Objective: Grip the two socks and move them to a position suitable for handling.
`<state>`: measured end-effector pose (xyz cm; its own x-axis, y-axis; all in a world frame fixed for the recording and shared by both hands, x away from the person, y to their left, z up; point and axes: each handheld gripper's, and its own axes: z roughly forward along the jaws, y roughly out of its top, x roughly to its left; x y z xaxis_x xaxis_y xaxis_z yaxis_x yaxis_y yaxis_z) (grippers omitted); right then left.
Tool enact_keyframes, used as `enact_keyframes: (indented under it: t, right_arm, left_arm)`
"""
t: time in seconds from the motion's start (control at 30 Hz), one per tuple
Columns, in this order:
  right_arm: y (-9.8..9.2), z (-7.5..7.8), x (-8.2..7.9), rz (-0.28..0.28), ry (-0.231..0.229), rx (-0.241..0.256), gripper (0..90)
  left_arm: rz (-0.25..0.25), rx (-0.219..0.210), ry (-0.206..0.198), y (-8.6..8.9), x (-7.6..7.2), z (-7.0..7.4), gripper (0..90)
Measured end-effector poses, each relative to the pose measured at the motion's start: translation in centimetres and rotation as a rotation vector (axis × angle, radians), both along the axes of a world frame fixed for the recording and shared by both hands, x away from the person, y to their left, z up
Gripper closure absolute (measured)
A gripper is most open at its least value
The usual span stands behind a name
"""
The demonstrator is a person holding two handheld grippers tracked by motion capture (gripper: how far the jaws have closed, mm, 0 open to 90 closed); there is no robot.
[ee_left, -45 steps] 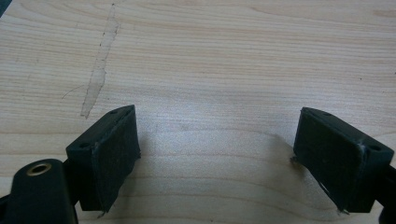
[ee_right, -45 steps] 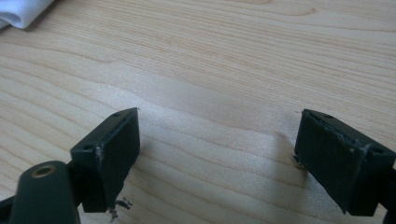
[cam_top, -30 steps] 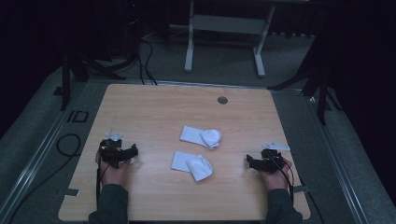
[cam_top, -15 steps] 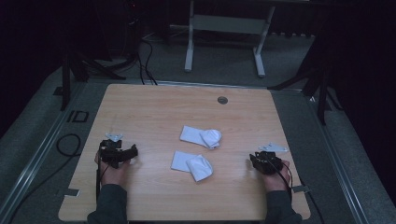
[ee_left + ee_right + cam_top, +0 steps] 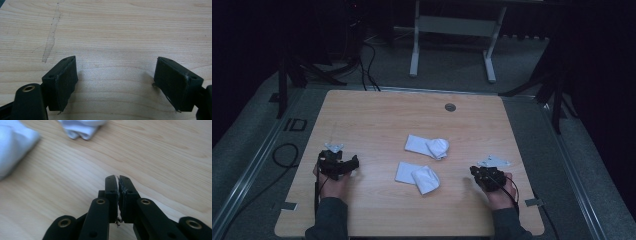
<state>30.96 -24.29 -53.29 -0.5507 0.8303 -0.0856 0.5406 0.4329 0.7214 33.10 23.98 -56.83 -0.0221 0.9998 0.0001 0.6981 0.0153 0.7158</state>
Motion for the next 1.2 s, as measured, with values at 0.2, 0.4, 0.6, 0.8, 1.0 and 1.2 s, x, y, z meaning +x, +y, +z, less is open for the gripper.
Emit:
enact_keyframes:
  t: [0.2,0.4,0.6,0.8,1.0,1.2]
  right_arm:
    - [1.9,0.0,-0.7,0.077,0.01,-0.002,88.1]
    - [3.3,0.0,-1.3,0.138,0.022,0.014,89.2]
    - [4.6,0.5,-1.7,0.183,0.022,0.034,89.7]
    - [6.3,1.1,-1.7,0.254,0.042,0.076,89.8]
    - [9.0,1.5,-1.5,0.326,0.051,0.074,89.9]
    - [12.0,0.0,-0.8,0.347,0.06,0.017,89.3]
  left_arm:
    - [0.001,0.0,-0.001,0.0,0.0,0.0,19.2]
    - [0.002,-0.001,-0.001,0.0,0.0,0.0,19.2]
    - [0.002,-0.001,-0.001,0.0,0.0,0.0,19.2]
    - [0.002,-0.001,-0.001,0.0,0.0,0.0,19.3]
    - [0.003,-0.001,-0.001,0.0,0.0,0.0,19.3]
    - [0.003,-0.001,-0.002,0.0,0.0,0.0,19.3]
